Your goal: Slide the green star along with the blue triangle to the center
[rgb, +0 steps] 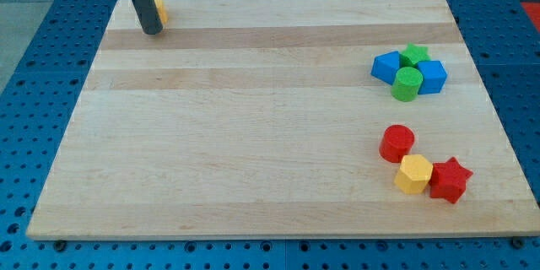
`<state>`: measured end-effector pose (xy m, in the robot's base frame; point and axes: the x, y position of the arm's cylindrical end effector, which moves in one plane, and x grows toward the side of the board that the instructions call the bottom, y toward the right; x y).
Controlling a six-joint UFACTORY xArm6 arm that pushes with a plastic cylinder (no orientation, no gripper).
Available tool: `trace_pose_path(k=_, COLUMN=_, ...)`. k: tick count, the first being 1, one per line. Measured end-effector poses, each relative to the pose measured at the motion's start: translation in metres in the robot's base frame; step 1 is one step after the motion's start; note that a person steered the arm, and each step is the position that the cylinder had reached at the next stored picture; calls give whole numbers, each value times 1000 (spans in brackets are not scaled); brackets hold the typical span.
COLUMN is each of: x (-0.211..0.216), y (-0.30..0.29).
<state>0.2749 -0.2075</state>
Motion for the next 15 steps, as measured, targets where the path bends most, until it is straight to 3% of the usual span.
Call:
trace_pose_path(k=2, x=8, y=89)
trace_pose_path(k=7, x=15, y=389)
trace_pose_path(k=9, x=32, y=464)
trace_pose_path(k=12, x=72, y=476)
trace_pose_path(k=15, x=97, y=412)
